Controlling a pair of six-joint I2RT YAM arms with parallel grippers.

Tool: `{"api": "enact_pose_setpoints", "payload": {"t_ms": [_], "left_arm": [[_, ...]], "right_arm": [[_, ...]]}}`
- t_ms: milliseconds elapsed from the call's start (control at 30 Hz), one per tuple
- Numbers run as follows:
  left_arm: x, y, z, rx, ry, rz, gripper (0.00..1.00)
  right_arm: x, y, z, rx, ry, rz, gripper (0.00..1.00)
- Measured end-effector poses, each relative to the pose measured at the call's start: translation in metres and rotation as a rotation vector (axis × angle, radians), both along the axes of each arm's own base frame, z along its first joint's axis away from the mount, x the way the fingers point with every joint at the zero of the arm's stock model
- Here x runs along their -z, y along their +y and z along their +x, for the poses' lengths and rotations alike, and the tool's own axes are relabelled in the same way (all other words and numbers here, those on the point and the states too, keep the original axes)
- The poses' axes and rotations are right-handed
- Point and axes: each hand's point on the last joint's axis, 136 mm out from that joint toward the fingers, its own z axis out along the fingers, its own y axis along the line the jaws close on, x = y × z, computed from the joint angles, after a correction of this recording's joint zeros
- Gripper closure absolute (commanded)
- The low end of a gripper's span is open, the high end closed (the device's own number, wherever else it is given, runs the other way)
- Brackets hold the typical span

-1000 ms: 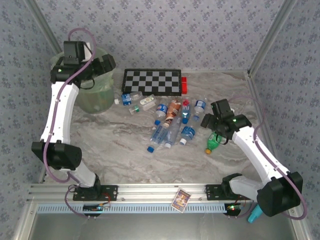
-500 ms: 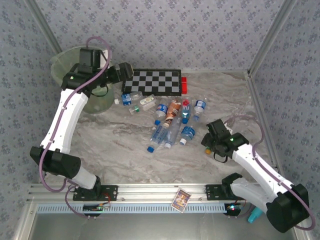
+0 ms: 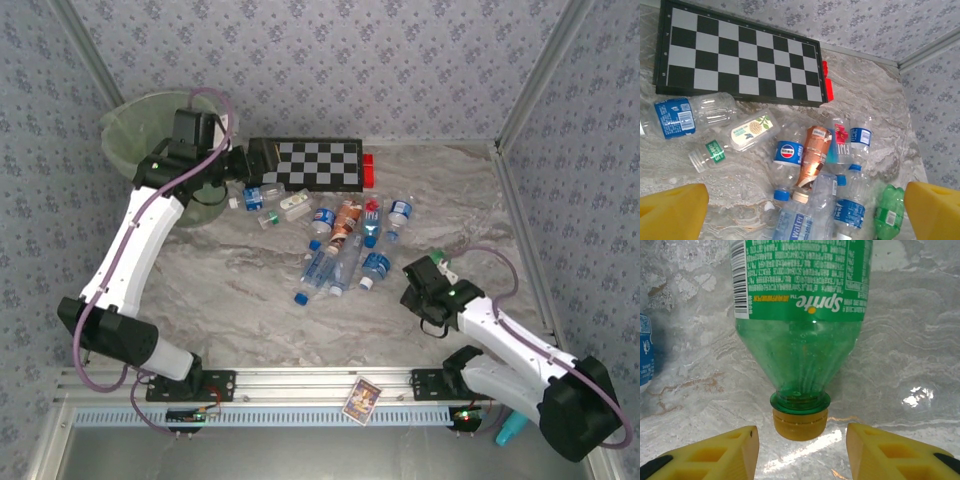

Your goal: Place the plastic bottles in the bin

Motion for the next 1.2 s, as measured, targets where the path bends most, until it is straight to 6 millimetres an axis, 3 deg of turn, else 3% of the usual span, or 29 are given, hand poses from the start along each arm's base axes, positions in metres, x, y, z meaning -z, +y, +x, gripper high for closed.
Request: {"api": "enact_pose_setpoints", "payload": {"t_ms": [333,500,767,833,1033,1200], "left_arm": [[-0.012,0.0,-0.02,0.013,-0.025,-0.009,0.0],[-0.008,0.007,-0.021,-0.015,-0.015,0.017,0.0],[-0.004,0.01,-0.022,-0.027,0.0,0.033,0.0],[-0.004,0.011,-0.022,-0.029,0.001,0.035,0.0],[-0.002,0.011,-0.021,-0.03,0.004,0.037,0.0],[-0.001,0.017,-0.015,-0.051,0.015,0.016,0.0]], "right_arm": [[0.02,-0.005,0.011,0.032,0.029,-0.008,0.52],[0.024,-0.002,0.016,0.004,0.017,-0.013,0.62],[0.025,-0.003,0.019,-0.022,0.009,-0.034,0.66],[0.022,-0.003,0.02,-0.028,-0.001,-0.037,0.72],[0.003,-0.008,0.022,-0.029,-0.061,-0.048,0.71],[-0.029,-0.004,0.034,-0.059,-0.141,-0.056,0.71]]}}
